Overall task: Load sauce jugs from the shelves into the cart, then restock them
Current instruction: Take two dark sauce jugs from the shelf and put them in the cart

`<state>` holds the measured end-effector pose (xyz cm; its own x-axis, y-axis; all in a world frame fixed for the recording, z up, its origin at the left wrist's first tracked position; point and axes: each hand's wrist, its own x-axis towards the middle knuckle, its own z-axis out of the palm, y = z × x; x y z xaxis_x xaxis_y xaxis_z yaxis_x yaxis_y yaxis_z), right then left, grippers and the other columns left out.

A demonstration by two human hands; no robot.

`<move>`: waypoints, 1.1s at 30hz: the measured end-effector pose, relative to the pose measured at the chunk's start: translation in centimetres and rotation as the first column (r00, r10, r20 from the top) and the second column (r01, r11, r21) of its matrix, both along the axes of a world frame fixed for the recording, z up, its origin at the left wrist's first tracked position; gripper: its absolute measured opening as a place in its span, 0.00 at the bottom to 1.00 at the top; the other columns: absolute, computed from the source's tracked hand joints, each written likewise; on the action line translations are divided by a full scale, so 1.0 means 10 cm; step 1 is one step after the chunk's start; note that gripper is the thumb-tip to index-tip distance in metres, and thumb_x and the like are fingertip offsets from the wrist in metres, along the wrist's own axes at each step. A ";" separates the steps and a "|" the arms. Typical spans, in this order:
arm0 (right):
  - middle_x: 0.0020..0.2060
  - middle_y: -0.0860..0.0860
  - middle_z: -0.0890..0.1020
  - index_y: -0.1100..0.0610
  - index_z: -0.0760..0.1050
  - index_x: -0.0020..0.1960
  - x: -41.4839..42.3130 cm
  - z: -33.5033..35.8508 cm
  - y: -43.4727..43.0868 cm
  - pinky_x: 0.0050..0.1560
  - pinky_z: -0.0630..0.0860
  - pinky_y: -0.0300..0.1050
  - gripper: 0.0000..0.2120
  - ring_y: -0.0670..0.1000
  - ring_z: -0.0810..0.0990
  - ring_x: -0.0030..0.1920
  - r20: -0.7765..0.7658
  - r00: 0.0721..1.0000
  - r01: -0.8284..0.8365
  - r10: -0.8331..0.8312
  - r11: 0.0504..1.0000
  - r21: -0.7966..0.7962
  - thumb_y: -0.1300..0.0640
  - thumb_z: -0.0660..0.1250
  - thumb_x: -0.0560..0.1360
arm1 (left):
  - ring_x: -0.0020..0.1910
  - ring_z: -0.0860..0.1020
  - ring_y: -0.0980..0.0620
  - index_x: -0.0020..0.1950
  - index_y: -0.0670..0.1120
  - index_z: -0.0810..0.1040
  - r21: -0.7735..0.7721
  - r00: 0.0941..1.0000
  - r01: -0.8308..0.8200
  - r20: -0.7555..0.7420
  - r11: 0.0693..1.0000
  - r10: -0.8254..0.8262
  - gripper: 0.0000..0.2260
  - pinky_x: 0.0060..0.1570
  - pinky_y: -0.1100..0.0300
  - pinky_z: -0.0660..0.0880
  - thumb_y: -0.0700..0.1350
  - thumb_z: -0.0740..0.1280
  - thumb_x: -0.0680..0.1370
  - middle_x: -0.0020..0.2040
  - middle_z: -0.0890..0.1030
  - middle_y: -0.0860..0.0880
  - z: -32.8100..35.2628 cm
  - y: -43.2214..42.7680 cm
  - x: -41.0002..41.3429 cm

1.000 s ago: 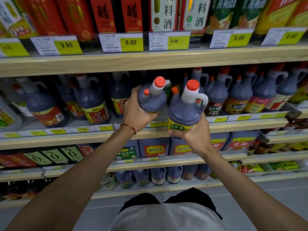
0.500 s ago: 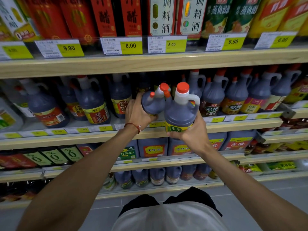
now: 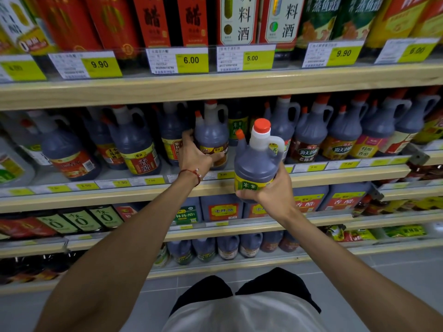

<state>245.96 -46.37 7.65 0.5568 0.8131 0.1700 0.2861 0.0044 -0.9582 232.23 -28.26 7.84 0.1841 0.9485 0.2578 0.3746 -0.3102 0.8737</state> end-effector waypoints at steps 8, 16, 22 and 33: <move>0.57 0.46 0.84 0.54 0.71 0.67 0.05 -0.01 0.02 0.55 0.82 0.41 0.45 0.43 0.83 0.56 -0.015 1.000 0.005 -0.006 0.999 -0.039 0.63 0.88 0.55 | 0.58 0.81 0.47 0.65 0.42 0.76 0.021 0.993 0.012 -0.114 1.000 -0.009 0.33 0.56 0.59 0.76 0.50 0.83 0.64 0.60 0.83 0.45 0.00 -0.05 -0.04; 0.60 0.48 0.84 0.56 0.70 0.69 0.21 0.06 0.00 0.60 0.82 0.49 0.46 0.48 0.83 0.60 -0.001 0.997 -0.071 0.071 0.997 -0.030 0.62 0.88 0.56 | 0.48 0.83 0.52 0.61 0.47 0.76 -0.033 0.974 0.196 0.122 0.980 -0.190 0.19 0.49 0.55 0.82 0.34 0.69 0.71 0.53 0.81 0.48 0.16 -0.63 -0.14; 0.67 0.51 0.77 0.54 0.61 0.74 0.25 0.21 0.08 0.67 0.77 0.55 0.49 0.51 0.77 0.67 0.110 0.962 -0.245 0.251 0.968 -0.060 0.57 0.85 0.62 | 0.57 0.82 0.55 0.65 0.43 0.76 -0.248 0.793 0.607 0.139 0.755 -0.593 0.24 0.55 0.62 0.78 0.39 0.79 0.71 0.58 0.84 0.50 0.43 -0.83 -0.09; 0.67 0.60 0.65 0.63 0.60 0.77 0.38 0.21 0.38 0.69 0.66 0.41 0.37 0.55 0.67 0.67 0.588 0.804 -0.131 0.091 0.991 0.026 0.63 0.75 0.74 | 0.58 0.79 0.67 0.68 0.39 0.71 0.004 0.905 0.408 0.129 0.913 -0.406 0.23 0.55 0.68 0.76 0.33 0.73 0.75 0.59 0.80 0.54 0.40 -0.74 0.12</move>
